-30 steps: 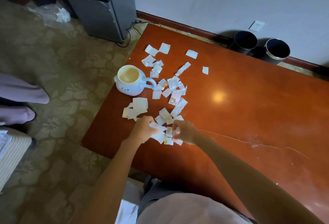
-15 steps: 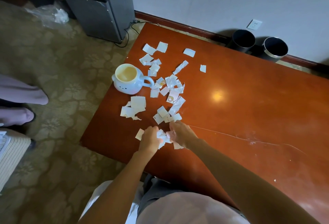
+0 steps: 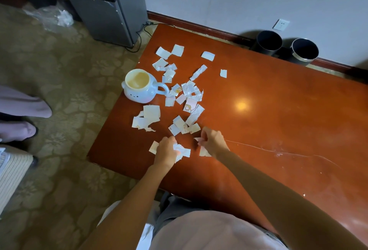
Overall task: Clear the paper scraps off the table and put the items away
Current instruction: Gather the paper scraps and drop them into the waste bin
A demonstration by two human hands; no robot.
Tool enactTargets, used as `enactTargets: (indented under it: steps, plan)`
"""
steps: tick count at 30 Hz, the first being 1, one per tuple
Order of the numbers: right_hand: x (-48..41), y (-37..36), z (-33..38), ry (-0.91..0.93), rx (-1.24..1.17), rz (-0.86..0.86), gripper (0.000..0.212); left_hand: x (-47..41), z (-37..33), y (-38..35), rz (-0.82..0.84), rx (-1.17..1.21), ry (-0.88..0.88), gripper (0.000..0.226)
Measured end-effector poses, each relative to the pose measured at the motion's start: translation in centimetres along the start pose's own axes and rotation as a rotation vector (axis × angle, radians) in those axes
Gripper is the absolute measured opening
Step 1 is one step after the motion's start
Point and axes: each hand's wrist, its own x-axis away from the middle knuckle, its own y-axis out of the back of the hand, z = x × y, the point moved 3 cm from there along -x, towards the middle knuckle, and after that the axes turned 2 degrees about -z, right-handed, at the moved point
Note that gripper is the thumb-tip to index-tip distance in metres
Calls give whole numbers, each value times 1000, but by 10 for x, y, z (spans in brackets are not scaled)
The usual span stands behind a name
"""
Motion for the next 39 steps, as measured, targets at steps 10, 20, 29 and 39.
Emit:
enactTargets:
  steps: [10, 20, 29, 39]
  plan:
    - [6, -19, 16, 49, -10, 203, 36, -2, 21, 27, -83, 153, 106, 33]
    - [5, -28, 26, -42, 15, 178, 43, 3, 44, 28, -85, 160, 220, 50]
    - [3, -32, 36, 14, -231, 9, 21, 1, 42, 25, -73, 135, 214, 47]
    - [11, -35, 21, 69, -71, 36, 51, 3, 35, 17, -65, 157, 180, 46]
